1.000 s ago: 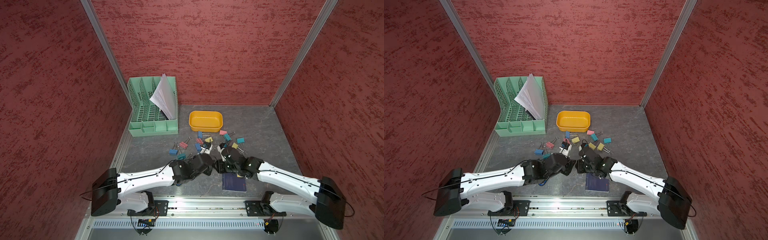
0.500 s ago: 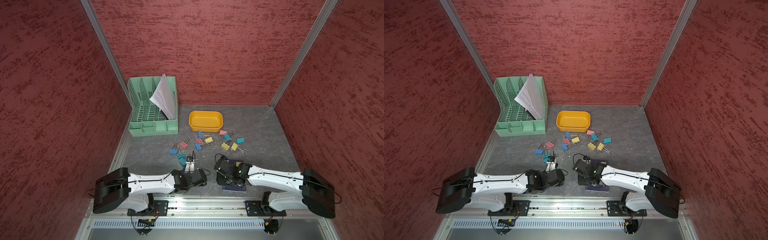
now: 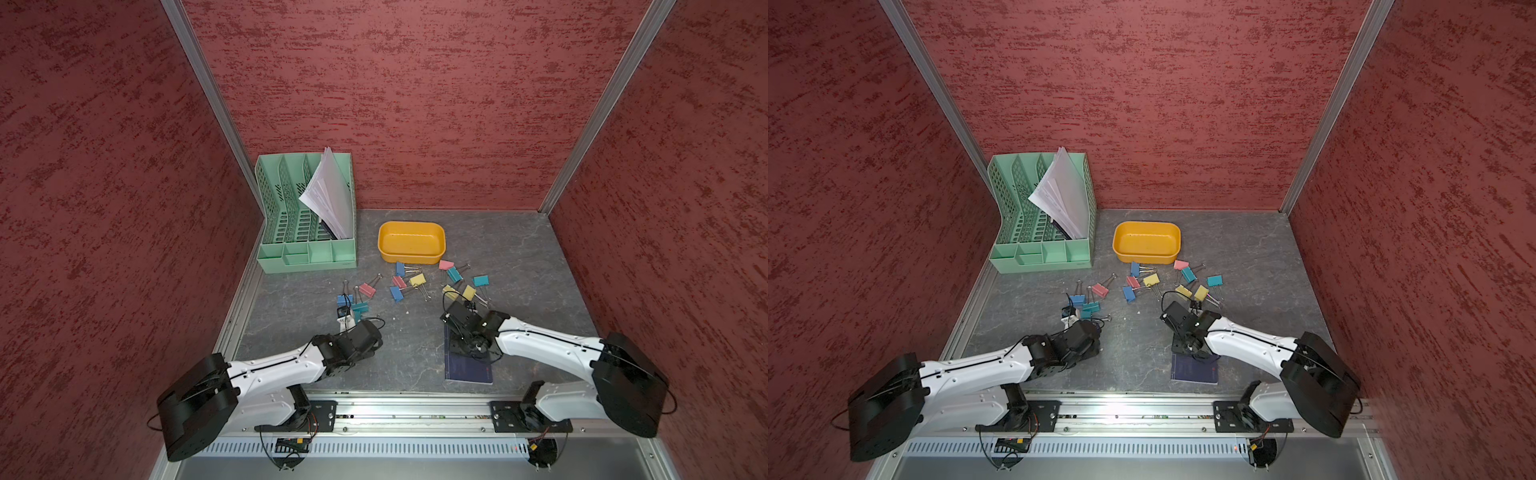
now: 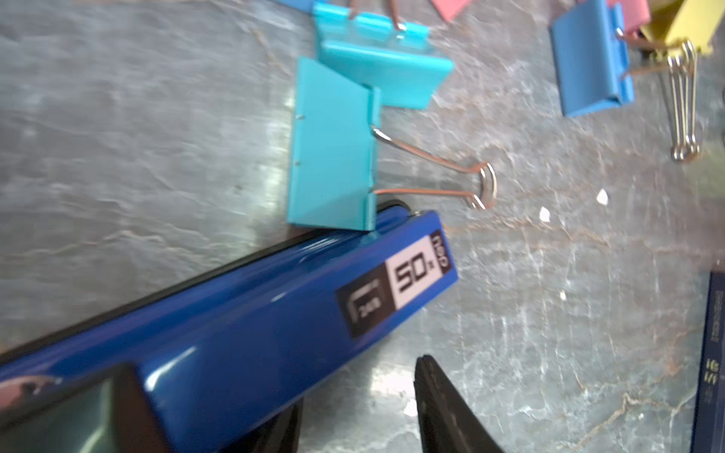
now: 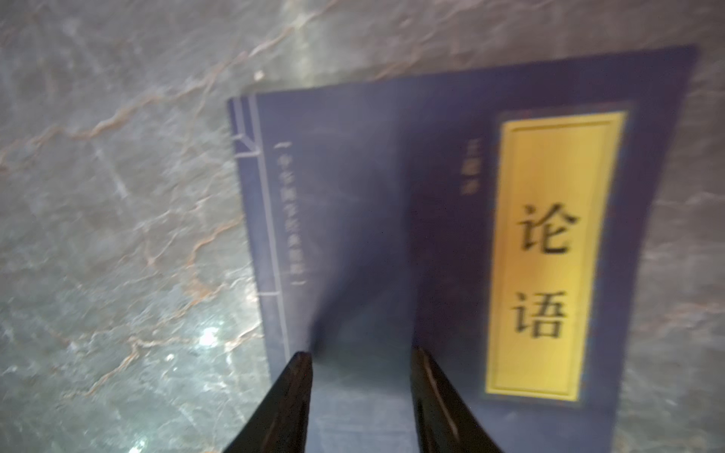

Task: Put the binder clips in the storage box
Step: Move the distractor to the center of the board.

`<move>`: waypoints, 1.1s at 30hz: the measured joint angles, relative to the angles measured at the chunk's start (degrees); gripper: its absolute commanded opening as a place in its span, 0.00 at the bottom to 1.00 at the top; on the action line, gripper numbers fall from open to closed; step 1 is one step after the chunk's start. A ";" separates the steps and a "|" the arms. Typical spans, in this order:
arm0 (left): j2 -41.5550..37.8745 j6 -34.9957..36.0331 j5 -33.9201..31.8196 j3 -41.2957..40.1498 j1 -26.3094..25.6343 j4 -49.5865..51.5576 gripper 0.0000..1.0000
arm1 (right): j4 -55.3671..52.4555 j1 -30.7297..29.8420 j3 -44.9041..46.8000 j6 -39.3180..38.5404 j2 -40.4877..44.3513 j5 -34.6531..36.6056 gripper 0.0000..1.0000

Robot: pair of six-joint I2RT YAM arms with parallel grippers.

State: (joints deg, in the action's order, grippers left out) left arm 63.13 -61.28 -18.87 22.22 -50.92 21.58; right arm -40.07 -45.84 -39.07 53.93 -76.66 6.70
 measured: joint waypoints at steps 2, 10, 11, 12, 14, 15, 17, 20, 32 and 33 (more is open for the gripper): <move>-2.62 0.04 0.02 -1.46 2.95 0.92 0.50 | -0.72 1.09 0.00 -0.90 0.79 0.44 0.44; -15.23 0.85 0.66 -6.60 16.57 5.79 0.52 | 2.34 -8.26 -7.74 -2.10 1.14 -1.57 0.46; -16.68 1.07 0.83 -7.08 17.99 6.34 0.52 | 3.56 -9.42 -8.87 -2.01 -0.44 -2.21 0.46; -18.29 1.36 0.94 -7.52 19.52 7.04 0.52 | 5.35 -10.78 -9.92 -1.70 -2.60 -3.17 0.46; -20.65 1.77 1.27 -7.96 21.46 8.26 0.52 | 7.87 -12.37 -10.34 -0.66 -6.21 -4.48 0.45; -21.49 2.01 1.49 -8.00 22.05 8.63 0.53 | 8.70 -12.90 -10.03 0.13 -7.91 -5.03 0.46; -22.01 2.73 2.19 -8.00 22.49 8.50 0.55 | 9.53 -13.18 -8.35 1.84 -10.01 -5.16 0.45; -21.00 3.67 4.02 -8.00 22.21 6.97 0.58 | 8.70 -13.14 -4.87 4.61 -9.55 -4.15 0.45; -12.24 4.09 0.33 -2.75 2.16 -2.25 0.69 | 2.05 -3.72 3.19 10.67 2.45 1.92 0.49; -10.58 4.09 0.37 -2.47 1.70 -3.65 0.69 | 1.81 -2.12 3.74 10.60 3.21 2.23 0.50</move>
State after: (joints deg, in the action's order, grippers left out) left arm 52.56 -57.19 -18.50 19.75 -49.21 17.93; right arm -38.26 -47.97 -35.33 64.53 -73.45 8.93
